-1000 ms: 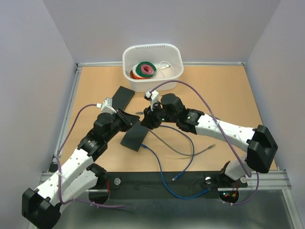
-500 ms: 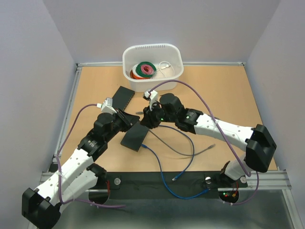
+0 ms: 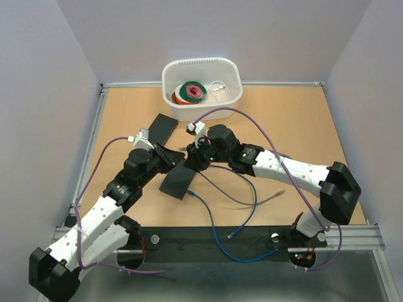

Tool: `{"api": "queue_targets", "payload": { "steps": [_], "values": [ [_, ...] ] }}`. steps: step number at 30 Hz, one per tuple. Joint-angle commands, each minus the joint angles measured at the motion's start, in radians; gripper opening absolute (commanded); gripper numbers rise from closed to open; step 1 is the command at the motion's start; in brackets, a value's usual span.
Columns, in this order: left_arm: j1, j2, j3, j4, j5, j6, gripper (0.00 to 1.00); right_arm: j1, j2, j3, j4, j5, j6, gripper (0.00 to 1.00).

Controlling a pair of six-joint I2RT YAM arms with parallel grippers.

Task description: Insert the plug into the switch port

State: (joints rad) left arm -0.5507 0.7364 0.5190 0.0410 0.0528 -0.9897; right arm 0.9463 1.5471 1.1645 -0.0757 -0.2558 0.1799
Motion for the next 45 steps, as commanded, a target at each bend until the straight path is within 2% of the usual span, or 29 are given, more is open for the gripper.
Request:
{"api": "queue_targets", "payload": {
  "steps": [1, 7, 11, 15, 22, 32, 40, 41, 43, 45],
  "values": [
    [-0.006, -0.022, 0.042, 0.053, 0.009, 0.002, 0.00, 0.011, 0.001, 0.050, 0.030, 0.004, -0.007, 0.37],
    [-0.006, -0.022, 0.036, 0.053, 0.005, 0.002, 0.00, 0.012, -0.015, 0.050, 0.030, 0.029, -0.008, 0.34],
    [-0.008, -0.022, 0.033, 0.053, 0.007, 0.003, 0.00, 0.014, -0.027, 0.049, 0.031, 0.036, -0.005, 0.41],
    [-0.006, -0.026, 0.032, 0.051, 0.007, 0.002, 0.00, 0.012, -0.030, 0.046, 0.033, 0.033, -0.003, 0.42],
    [-0.008, -0.028, 0.030, 0.046, 0.002, 0.006, 0.00, 0.012, -0.042, 0.043, 0.033, 0.027, 0.000, 0.37],
    [-0.008, -0.022, 0.024, 0.048, 0.001, 0.006, 0.00, 0.011, -0.051, 0.046, 0.034, 0.018, 0.006, 0.36],
    [-0.006, -0.025, 0.026, 0.048, 0.002, 0.006, 0.00, 0.012, -0.041, 0.040, 0.034, 0.010, 0.009, 0.23],
    [-0.008, -0.026, 0.024, 0.048, 0.001, 0.006, 0.00, 0.012, -0.041, 0.038, 0.036, 0.010, 0.009, 0.16],
    [-0.006, -0.026, 0.023, 0.048, 0.001, 0.006, 0.00, 0.012, -0.045, 0.035, 0.039, 0.016, 0.010, 0.11],
    [-0.008, -0.025, 0.018, 0.048, 0.001, 0.006, 0.00, 0.011, -0.048, 0.032, 0.039, 0.020, 0.010, 0.01]
  ]
}}
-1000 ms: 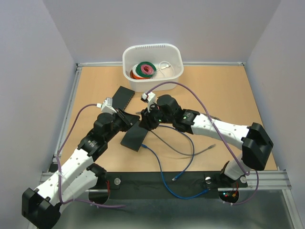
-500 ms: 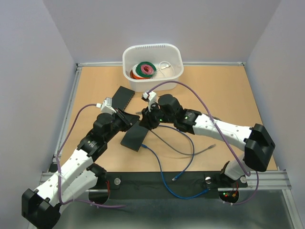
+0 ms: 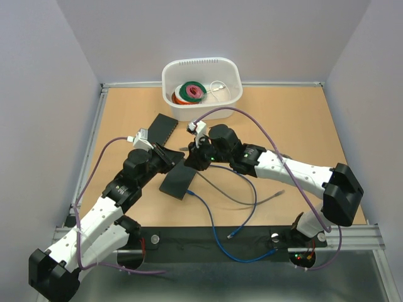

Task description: Insert the plug into the switch port

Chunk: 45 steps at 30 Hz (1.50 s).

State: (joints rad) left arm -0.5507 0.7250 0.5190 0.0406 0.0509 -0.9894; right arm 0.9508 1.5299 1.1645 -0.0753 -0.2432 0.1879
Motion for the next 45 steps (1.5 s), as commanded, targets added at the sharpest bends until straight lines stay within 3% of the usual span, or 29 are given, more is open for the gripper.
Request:
{"api": "queue_targets", "payload": {
  "steps": [1, 3, 4, 5, 7, 15, 25, 37, 45],
  "values": [
    [-0.008, -0.012, 0.018, 0.045, 0.001, 0.008, 0.00, 0.008, -0.036, 0.029, 0.037, 0.007, 0.001, 0.00],
    [-0.006, -0.007, 0.016, 0.033, 0.001, 0.012, 0.07, 0.008, -0.039, 0.020, 0.039, 0.015, 0.002, 0.01],
    [-0.008, -0.003, 0.016, 0.027, 0.001, 0.021, 0.14, 0.008, -0.043, 0.014, 0.037, 0.018, 0.002, 0.00],
    [-0.008, -0.001, 0.016, 0.021, -0.002, 0.027, 0.27, 0.008, -0.048, -0.005, 0.035, 0.024, 0.004, 0.01],
    [-0.006, 0.005, 0.007, 0.005, -0.008, 0.044, 0.42, 0.008, -0.063, -0.044, 0.037, 0.045, 0.010, 0.01],
    [-0.005, 0.027, -0.016, -0.033, -0.108, 0.106, 0.71, 0.006, -0.105, -0.190, 0.032, 0.094, 0.031, 0.00],
    [0.041, 0.125, -0.100, 0.116, -0.189, 0.274, 0.71, 0.009, 0.013, -0.259, 0.022, 0.070, 0.041, 0.01],
    [0.198, 0.261, -0.208, 0.353, -0.092, 0.317, 0.70, 0.037, 0.202, -0.167, -0.006, 0.102, 0.002, 0.00],
    [0.210, 0.408, -0.206, 0.449, 0.012, 0.321, 0.66, 0.039, 0.268, -0.100, -0.032, 0.128, -0.014, 0.01]
  ]
}}
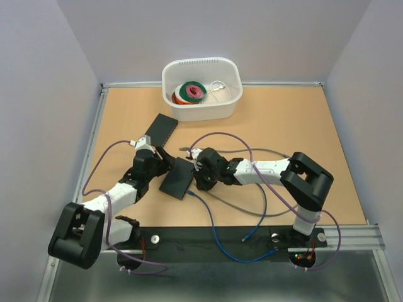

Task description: Insert the plug into the switch port

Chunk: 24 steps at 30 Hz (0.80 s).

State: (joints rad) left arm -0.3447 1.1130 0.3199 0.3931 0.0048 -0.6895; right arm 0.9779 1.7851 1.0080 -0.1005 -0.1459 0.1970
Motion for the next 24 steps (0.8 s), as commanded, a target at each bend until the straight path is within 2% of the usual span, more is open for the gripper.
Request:
{"api": "queue_targets", "payload": {
  "steps": [1, 12, 24],
  "values": [
    [0.003, 0.030, -0.007, 0.101, 0.063, 0.015, 0.66, 0.012, 0.026, 0.063, -0.010, 0.035, -0.025, 0.01],
    [0.001, 0.136, -0.031, 0.178, 0.124, -0.027, 0.65, 0.013, 0.062, 0.139, -0.047, 0.037, -0.030, 0.00],
    [-0.036, 0.174, -0.035, 0.194, 0.097, -0.041, 0.63, 0.061, 0.086, 0.222, -0.107, 0.080, -0.024, 0.00]
  ]
}}
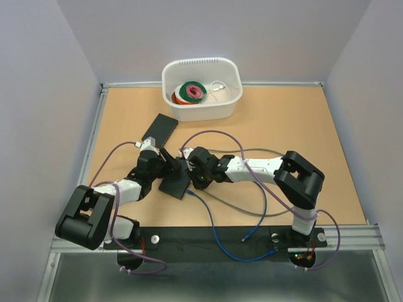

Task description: Insert the plug into the switch port

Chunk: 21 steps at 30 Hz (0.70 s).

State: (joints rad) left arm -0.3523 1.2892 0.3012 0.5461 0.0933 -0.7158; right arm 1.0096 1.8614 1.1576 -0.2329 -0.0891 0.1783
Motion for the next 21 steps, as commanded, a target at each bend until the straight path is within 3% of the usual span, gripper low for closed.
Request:
{"api": "queue_targets", "payload": {
  "steps": [1, 21],
  "values": [
    [-0.031, -0.004, -0.017, 0.041, 0.003, -0.019, 0.63, 0.032, 0.015, 0.077, 0.023, 0.026, -0.003, 0.00],
    [-0.079, 0.093, -0.011, 0.084, 0.025, -0.047, 0.60, 0.038, -0.018, 0.159, 0.052, 0.161, -0.051, 0.00]
  ]
}}
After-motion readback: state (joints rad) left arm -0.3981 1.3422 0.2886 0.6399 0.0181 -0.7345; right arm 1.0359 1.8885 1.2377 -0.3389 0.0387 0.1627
